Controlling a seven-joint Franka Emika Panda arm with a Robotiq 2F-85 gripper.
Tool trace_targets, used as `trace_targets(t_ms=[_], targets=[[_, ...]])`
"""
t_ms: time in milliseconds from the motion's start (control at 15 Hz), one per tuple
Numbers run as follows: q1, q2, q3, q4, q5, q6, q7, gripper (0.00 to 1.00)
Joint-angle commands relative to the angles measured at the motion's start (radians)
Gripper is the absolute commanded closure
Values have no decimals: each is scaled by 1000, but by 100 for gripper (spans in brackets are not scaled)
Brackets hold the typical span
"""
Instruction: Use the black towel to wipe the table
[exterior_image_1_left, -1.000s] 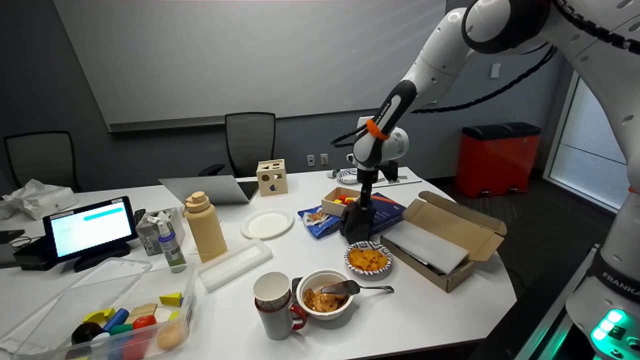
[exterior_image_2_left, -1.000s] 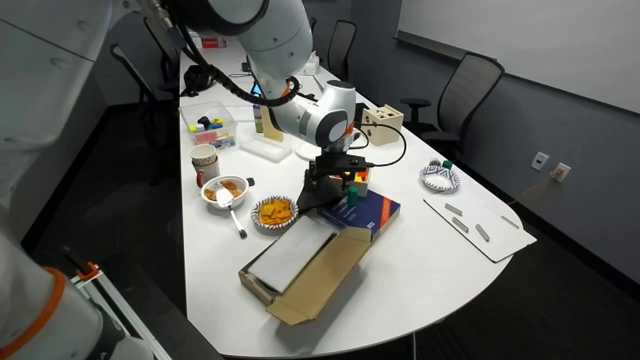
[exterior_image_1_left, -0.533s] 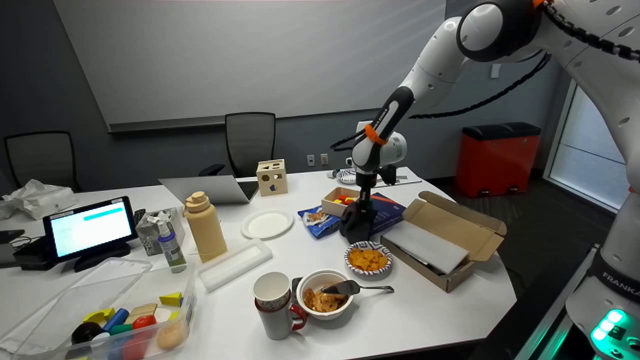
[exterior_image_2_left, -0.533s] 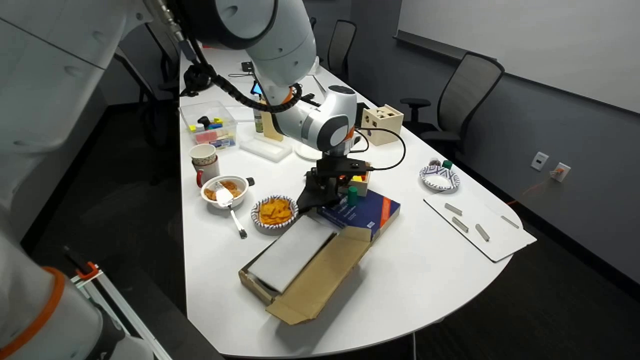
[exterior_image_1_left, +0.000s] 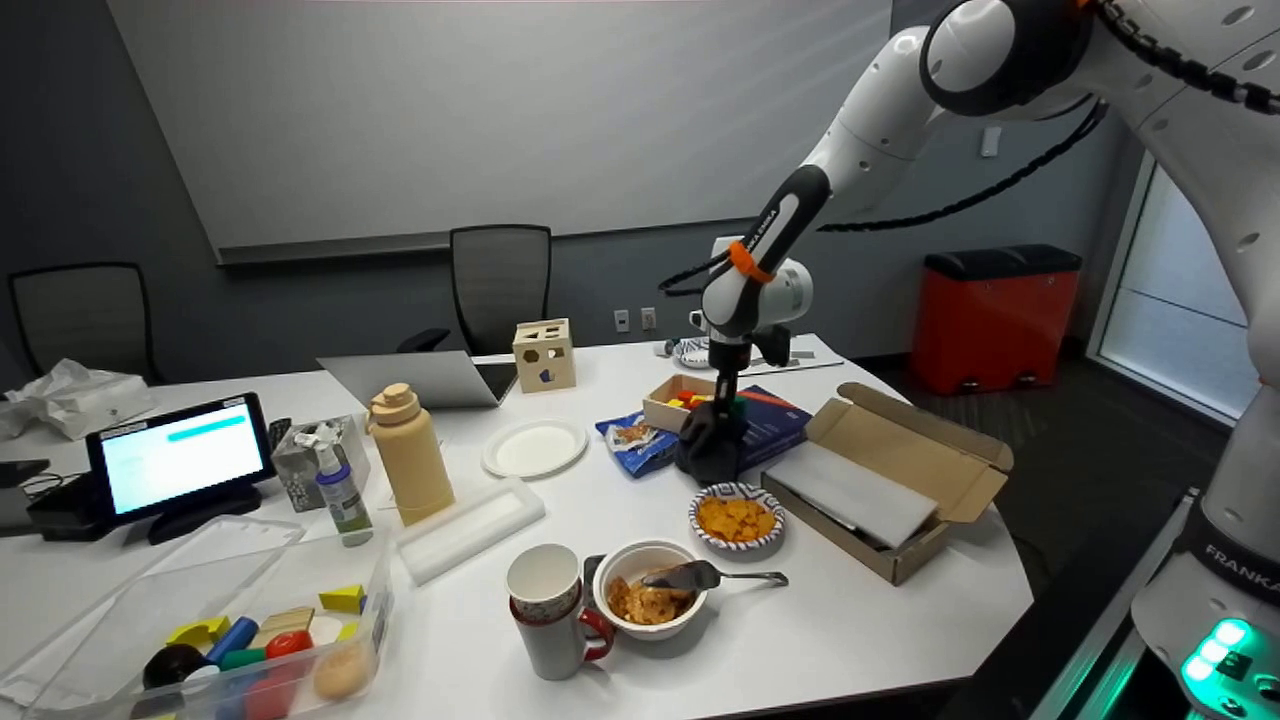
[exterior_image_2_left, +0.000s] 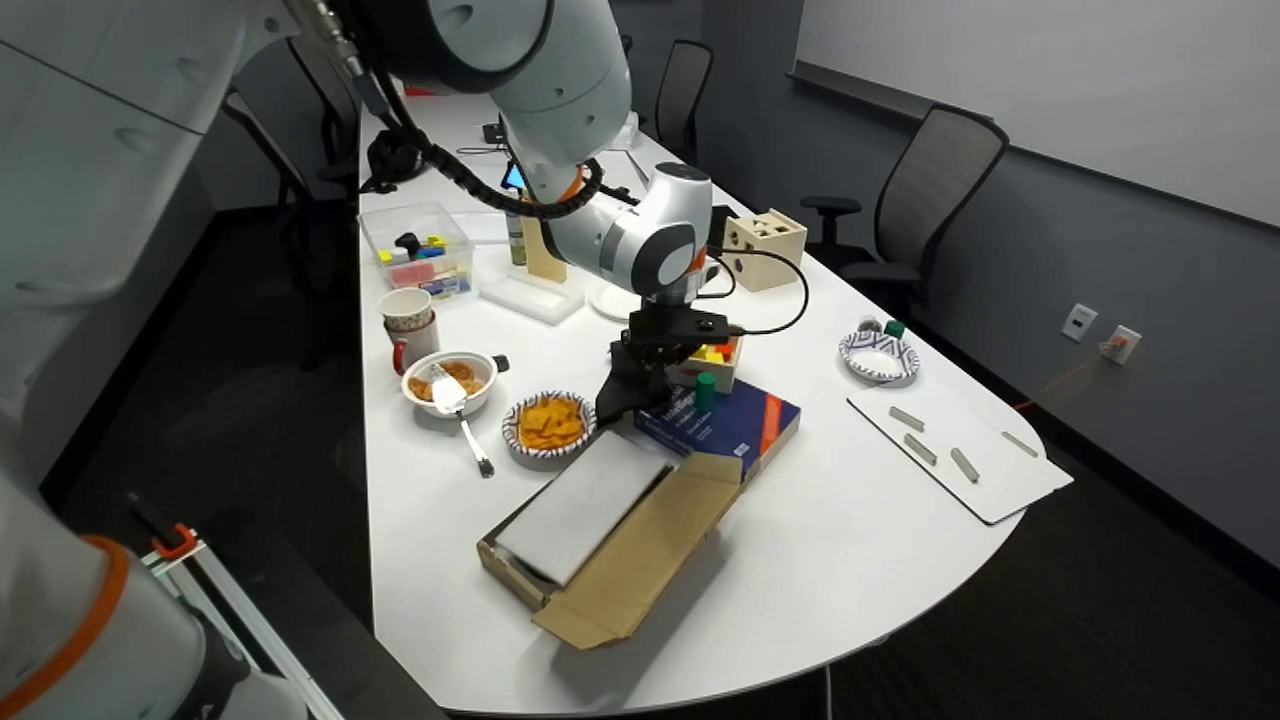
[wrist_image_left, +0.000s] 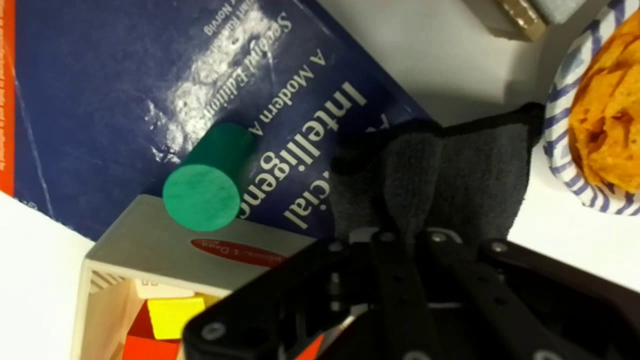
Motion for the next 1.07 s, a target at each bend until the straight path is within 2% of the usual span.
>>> trace_targets(t_ms=[0, 133, 400, 600, 733, 1000], targets=[[-1, -117, 22, -111, 19, -12, 62, 99], [12, -170, 33, -170, 42, 10, 130, 99], [7, -225, 136, -248, 148, 62, 175, 99], [33, -217, 196, -262, 209, 175, 221, 99], [69, -184, 198, -250, 198, 251, 271, 99], [154, -110, 121, -229, 133, 329, 385, 99]])
